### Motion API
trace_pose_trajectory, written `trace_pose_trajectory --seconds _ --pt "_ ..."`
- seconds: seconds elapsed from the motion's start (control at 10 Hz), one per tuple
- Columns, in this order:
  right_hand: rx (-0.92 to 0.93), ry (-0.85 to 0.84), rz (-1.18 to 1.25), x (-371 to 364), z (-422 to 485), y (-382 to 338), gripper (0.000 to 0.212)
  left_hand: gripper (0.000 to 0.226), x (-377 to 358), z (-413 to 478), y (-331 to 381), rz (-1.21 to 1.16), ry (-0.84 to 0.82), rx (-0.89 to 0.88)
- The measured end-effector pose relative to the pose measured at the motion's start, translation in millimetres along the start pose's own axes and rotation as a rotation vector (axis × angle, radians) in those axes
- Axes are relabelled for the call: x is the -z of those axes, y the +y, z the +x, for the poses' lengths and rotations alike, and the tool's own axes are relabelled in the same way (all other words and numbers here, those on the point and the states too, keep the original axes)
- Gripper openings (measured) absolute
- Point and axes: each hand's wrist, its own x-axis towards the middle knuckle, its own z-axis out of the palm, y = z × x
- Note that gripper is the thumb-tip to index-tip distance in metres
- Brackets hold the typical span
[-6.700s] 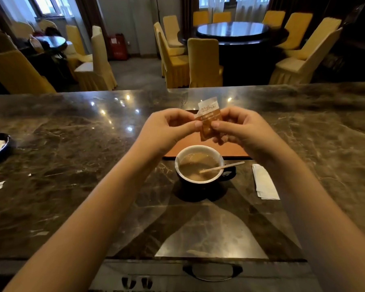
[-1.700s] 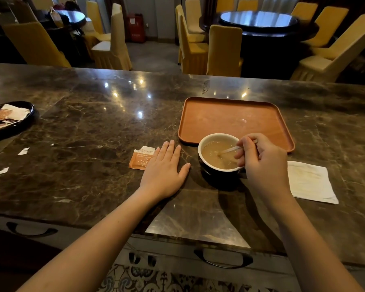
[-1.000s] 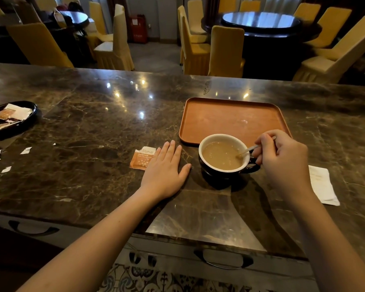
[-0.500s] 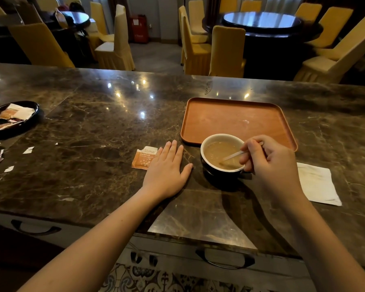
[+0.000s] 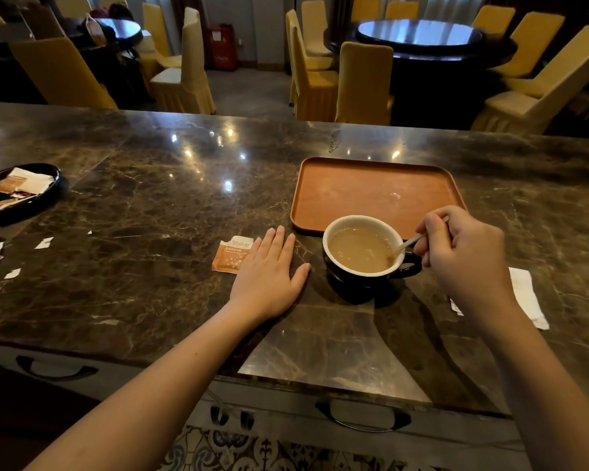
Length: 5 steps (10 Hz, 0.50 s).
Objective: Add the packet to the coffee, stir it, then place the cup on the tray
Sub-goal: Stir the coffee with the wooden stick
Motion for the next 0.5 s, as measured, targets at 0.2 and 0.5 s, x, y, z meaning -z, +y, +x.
trace_pose_trajectory --seconds 0.2,0.5 --pt "-0.005 0.051 0.032 -15.4 -2.7 -2.0 0.018 0.066 -0.8 0.4 -0.4 -0.001 0.008 -0.001" --pt "-0.019 -0.087 0.161 -15.4 -15.1 -10.0 0.019 0.066 -2.0 0.6 -1.4 -0.002 0.012 -0.009"
